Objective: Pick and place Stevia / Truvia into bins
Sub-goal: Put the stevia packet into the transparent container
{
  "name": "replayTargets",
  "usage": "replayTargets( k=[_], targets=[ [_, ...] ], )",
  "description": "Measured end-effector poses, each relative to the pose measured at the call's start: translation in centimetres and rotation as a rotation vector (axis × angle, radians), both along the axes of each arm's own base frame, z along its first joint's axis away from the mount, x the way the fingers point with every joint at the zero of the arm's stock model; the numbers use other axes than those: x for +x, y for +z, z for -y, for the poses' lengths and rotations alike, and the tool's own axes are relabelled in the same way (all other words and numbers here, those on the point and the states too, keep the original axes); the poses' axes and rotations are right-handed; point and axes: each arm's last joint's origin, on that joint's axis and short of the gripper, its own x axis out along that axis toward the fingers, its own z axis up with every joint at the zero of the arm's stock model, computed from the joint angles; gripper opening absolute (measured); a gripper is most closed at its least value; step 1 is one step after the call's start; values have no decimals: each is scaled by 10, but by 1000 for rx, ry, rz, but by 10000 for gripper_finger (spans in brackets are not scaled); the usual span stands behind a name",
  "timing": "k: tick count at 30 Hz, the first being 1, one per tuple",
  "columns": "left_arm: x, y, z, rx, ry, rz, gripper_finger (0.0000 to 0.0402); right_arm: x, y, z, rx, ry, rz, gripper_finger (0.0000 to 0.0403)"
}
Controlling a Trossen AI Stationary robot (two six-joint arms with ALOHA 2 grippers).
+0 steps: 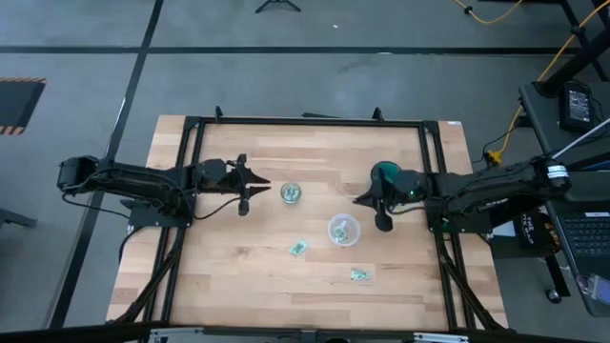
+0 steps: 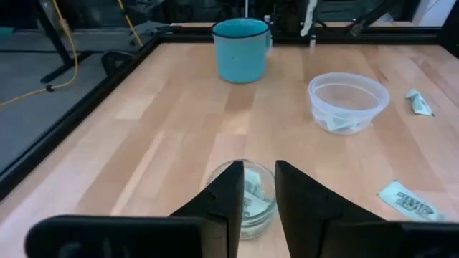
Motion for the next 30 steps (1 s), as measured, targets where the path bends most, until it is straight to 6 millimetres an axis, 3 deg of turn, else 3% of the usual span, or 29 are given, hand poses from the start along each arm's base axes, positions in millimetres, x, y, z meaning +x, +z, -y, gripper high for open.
replayTargets(
  k=[13, 18, 30],
  targets=[
    [4, 6, 16, 21, -42, 67, 74, -1, 0, -34, 29, -106, -175, 0],
    [4, 7, 16, 21, -41, 74, 74, 13, 9, -46, 38, -109, -234, 0],
    [4, 7, 16, 21, -43, 72, 75, 60, 14, -78, 8, -200, -587, 0]
  ],
)
